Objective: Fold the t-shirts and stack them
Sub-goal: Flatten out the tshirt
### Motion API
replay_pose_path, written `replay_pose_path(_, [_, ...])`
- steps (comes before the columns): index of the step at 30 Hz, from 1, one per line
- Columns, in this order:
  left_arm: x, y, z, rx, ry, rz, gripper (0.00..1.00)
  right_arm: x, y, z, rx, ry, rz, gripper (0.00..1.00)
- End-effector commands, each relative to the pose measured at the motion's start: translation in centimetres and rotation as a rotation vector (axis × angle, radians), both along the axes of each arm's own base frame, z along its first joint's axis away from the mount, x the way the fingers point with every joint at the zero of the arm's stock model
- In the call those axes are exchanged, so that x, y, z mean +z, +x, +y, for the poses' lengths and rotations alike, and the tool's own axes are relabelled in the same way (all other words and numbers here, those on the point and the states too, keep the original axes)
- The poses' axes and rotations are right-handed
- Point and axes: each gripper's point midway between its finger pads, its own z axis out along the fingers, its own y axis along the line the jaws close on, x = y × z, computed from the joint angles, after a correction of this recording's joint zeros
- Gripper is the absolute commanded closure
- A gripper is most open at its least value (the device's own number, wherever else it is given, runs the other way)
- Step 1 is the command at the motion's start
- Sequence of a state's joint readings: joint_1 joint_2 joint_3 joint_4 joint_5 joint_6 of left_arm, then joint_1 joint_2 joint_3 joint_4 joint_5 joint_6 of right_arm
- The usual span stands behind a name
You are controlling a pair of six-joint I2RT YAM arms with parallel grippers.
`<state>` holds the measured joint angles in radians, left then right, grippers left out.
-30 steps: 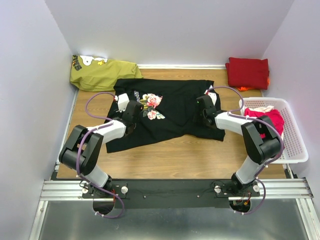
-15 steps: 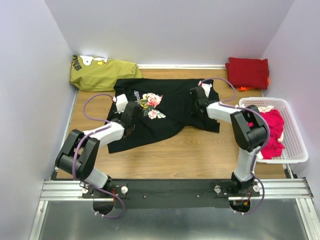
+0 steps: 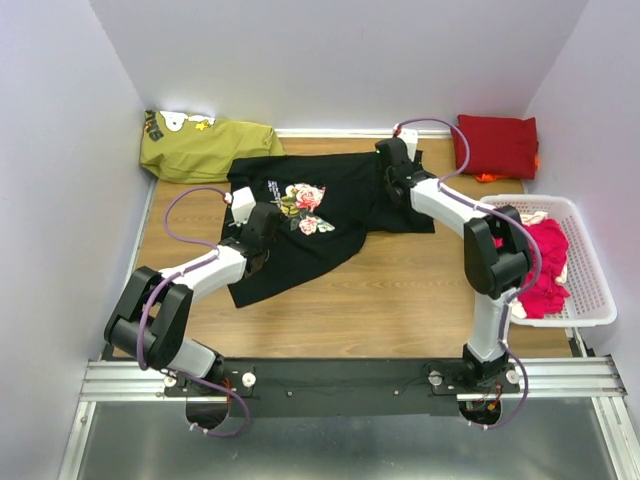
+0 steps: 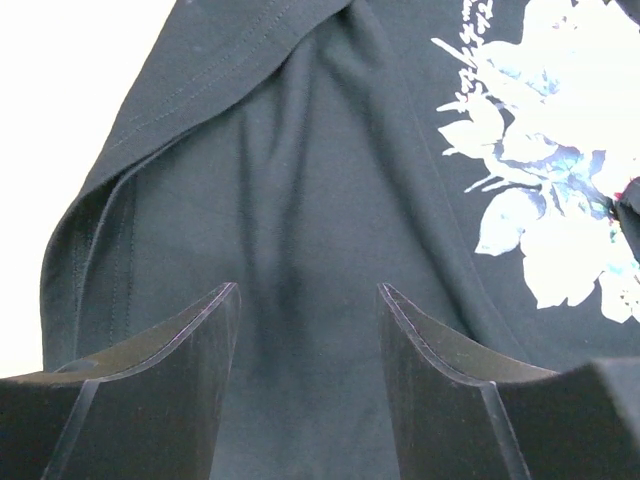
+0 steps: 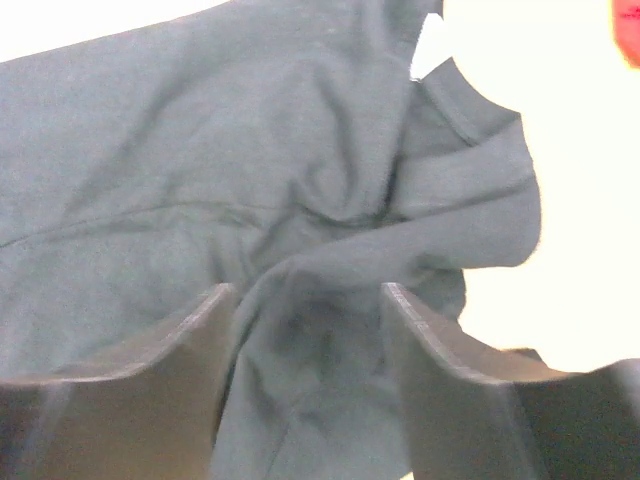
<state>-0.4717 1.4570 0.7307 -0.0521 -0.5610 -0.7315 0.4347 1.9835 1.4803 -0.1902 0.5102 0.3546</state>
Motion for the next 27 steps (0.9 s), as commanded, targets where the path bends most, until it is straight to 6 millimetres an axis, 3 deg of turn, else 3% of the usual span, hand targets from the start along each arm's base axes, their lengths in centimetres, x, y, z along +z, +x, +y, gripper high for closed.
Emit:
replay_pose_path(1, [0.7,0.0,-0.4,-0.005,-0.008,-0.013,0.35,4.8,-3.8,-4.5,-0.139,-0.063,-0.072,0.20])
replay_pose_path(2, [0.7,0.1,-0.5,-0.009,-0.006,-0.013,0.35,3.5,-5.5,-5.5,-0.151,-0.090,-0.041,0.20])
replay_pose_path(3, [0.6,0.1,-0.5,-0.010,-0.003,-0.010,0.34,5.3,-6.4,-6.6,-0.185,-0.092,-0.083,0.20])
replay_pose_path(5, [0.6,0.3,-0.7,-0.017,-0.001,-0.011,0.34,3.7,-8.8,-8.1,-0.214,-0.127,-0.048,0.20])
replay_pose_path(6, [0.5,0.3,-0.8,-0.020,0.001,-0.010,0.34,4.2,-9.8,-9.0,-0.243,-0.131,-0.060,0.21])
replay_pose_path(8, [0.4,0.3,-1.0,-0.027,-0.006,-0.010,0.34,3.0,-11.4,-10.5,-0.288,-0.135,-0.027,0.29])
replay_pose_path(9, [0.4,0.3,-1.1,-0.031,-0.007,-0.010,0.35,1.5,-12.6,-11.4,-0.303,-0.151,0.008,0.33])
replay_pose_path(10, [0.3,0.3,-1.2,-0.034,-0.009,-0.009,0.34,1.1,-13.1,-12.4,-0.335,-0.138,0.019,0.47])
replay_pose_path(13, [0.2,0.2,-1.3,-0.043,-0.008,-0.006,0.35,-1.2,-14.2,-13.4,-0.335,-0.102,0.084,0.51])
replay_pose_path(23, [1.0,0.2,-1.2,-0.047,-0.007,-0.028,0.34,-6.1,-13.6,-13.6,-0.312,-0.018,0.201,0.50])
replay_pose_path(27, [1.1,0.1,-1.0,-0.046,0.000,-0.031,0.34,-6.8,-12.6,-13.2,-0.288,0.039,0.201,0.50])
